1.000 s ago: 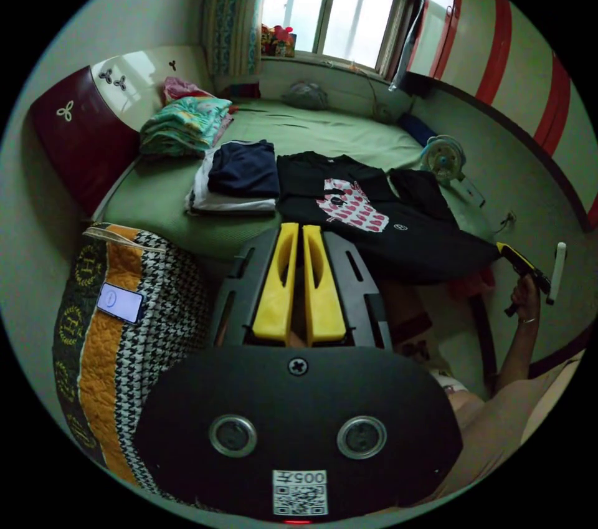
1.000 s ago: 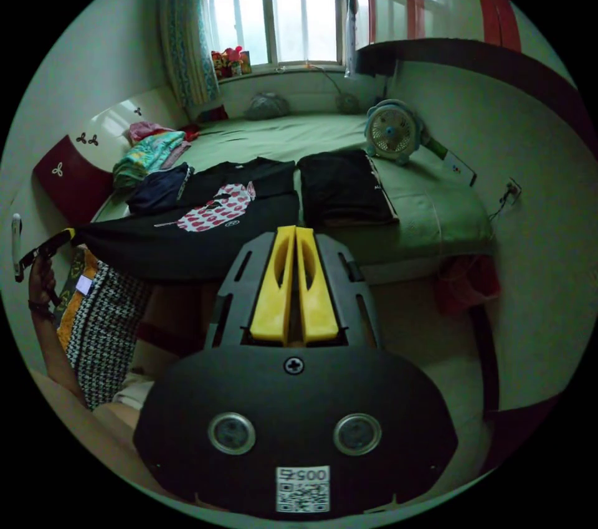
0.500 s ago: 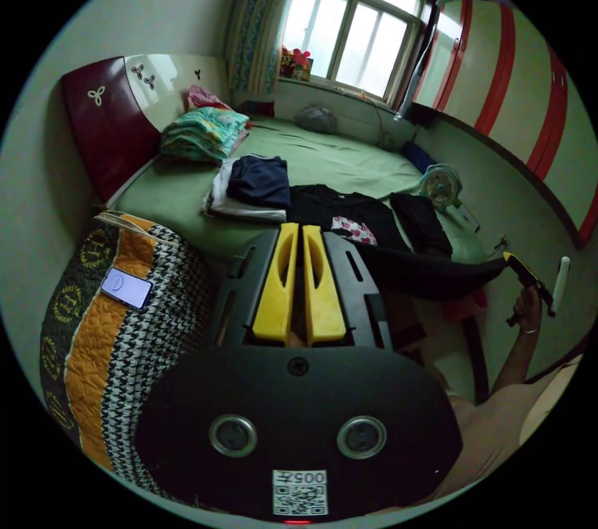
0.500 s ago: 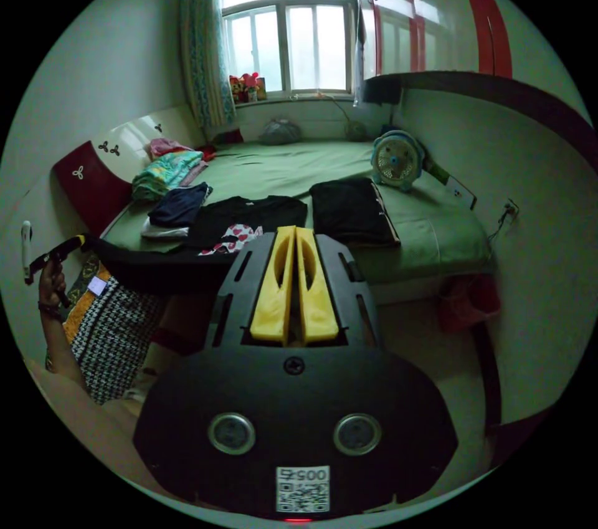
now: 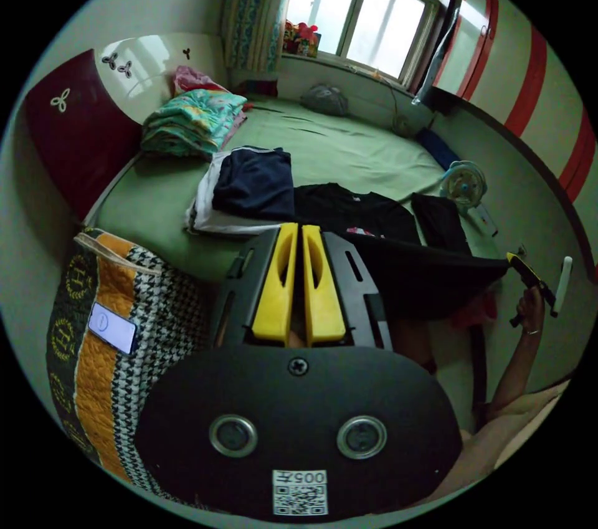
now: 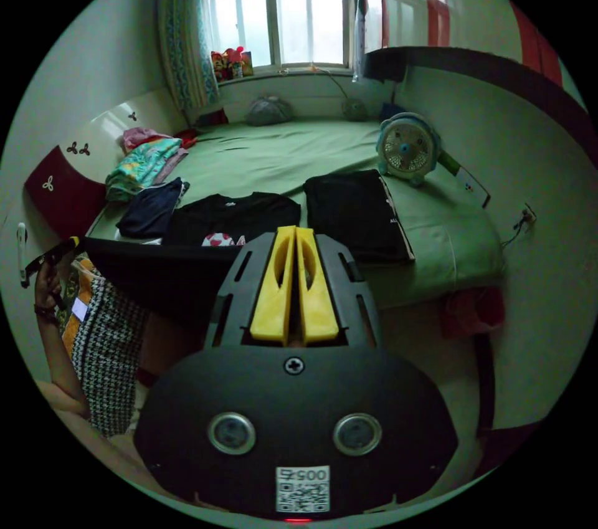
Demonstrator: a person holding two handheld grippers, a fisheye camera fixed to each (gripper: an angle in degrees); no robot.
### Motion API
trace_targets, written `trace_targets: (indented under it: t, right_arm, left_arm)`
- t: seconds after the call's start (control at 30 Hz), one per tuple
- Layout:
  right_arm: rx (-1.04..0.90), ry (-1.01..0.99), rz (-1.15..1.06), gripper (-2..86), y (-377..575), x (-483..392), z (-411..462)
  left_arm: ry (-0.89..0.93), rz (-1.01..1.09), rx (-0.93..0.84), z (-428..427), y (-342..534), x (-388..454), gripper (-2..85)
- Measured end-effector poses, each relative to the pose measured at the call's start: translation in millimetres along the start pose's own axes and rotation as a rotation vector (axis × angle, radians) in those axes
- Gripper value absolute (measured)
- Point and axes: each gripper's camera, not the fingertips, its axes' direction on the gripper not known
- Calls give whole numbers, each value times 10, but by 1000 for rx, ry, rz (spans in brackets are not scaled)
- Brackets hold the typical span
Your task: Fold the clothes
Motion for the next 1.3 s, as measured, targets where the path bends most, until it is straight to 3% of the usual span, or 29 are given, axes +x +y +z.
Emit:
trace_targets:
  t: [0.27, 0.43, 0.63, 0.93, 1.3]
  right_arm:
    - [-112, 95, 12, -7, -1272, -152, 1621]
    - [-222, 154, 88, 23, -1930, -245, 2683]
    - [-222, 76, 73, 31, -1796, -151, 2948]
    - [-336, -83, 19, 63, -1236, -89, 3152]
    - [-495, -69, 142, 65, -1459, -181, 3970]
  left_arm:
    - [-35, -7, -118, 1637, -1256, -34, 20]
    - [-95, -76, -142, 2575, -1753, -70, 94]
    - [-88, -32, -168, 3205, -1772, -112, 103]
    - [-15, -28, -340, 3946, -1240, -249, 111]
    - [-79, -68, -476, 5003, -1350, -163, 109]
